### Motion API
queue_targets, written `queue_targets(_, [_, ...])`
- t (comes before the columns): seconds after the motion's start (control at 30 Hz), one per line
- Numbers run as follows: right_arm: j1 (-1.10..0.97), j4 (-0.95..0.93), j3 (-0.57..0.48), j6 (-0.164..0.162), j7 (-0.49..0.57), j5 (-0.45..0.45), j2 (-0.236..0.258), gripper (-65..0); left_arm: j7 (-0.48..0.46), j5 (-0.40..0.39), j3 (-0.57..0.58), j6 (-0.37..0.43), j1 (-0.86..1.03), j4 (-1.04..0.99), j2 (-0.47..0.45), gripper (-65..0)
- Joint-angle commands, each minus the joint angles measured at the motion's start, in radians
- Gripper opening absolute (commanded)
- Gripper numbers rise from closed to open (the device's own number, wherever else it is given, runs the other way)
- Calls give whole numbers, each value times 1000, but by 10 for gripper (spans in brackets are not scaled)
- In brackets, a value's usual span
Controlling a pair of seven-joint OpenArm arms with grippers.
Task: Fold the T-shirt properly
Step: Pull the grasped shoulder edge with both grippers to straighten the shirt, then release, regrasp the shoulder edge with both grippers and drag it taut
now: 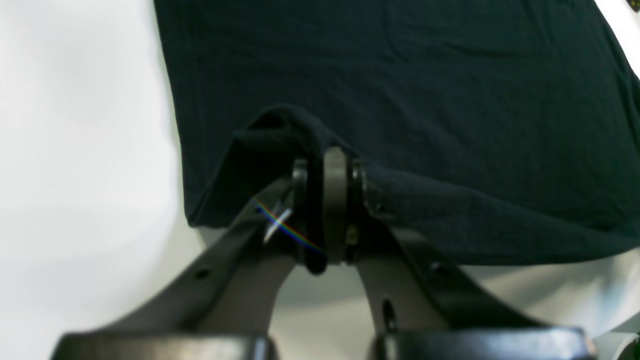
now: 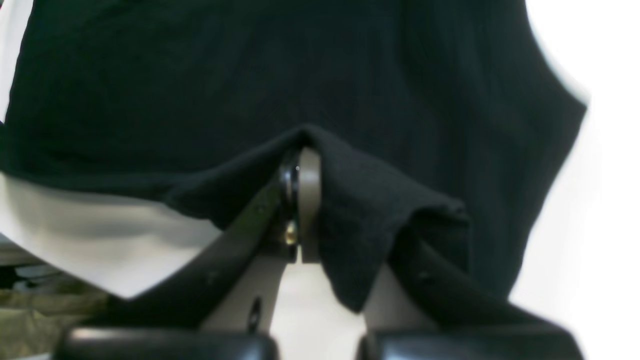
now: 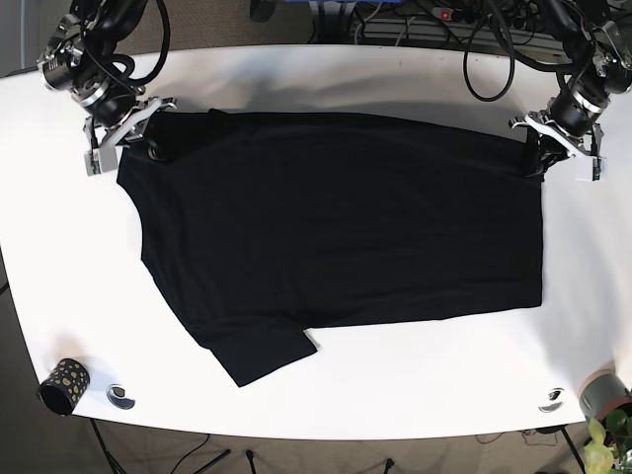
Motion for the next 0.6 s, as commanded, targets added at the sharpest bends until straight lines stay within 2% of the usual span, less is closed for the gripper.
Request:
queue_targets(0.0, [38,17,-13,5,22,-10,9,-650,-22,-18,-9,-2,-25,11,-14,-640])
queue_targets(0.27, [194,-66,-122,5,22,-150,9,-650,-22,-18,-5,0,-98,-84,-14,-640])
queue_targets(0.5, [329,-286,-130,5,27,-226,14,-650,-22,46,-8,-6,-180,-205,-37,-640])
queue_targets(0.57, [355,-324,-130,5,34,-239,37,-650,-22,55,-9,-6,-198,-233,-37,-640])
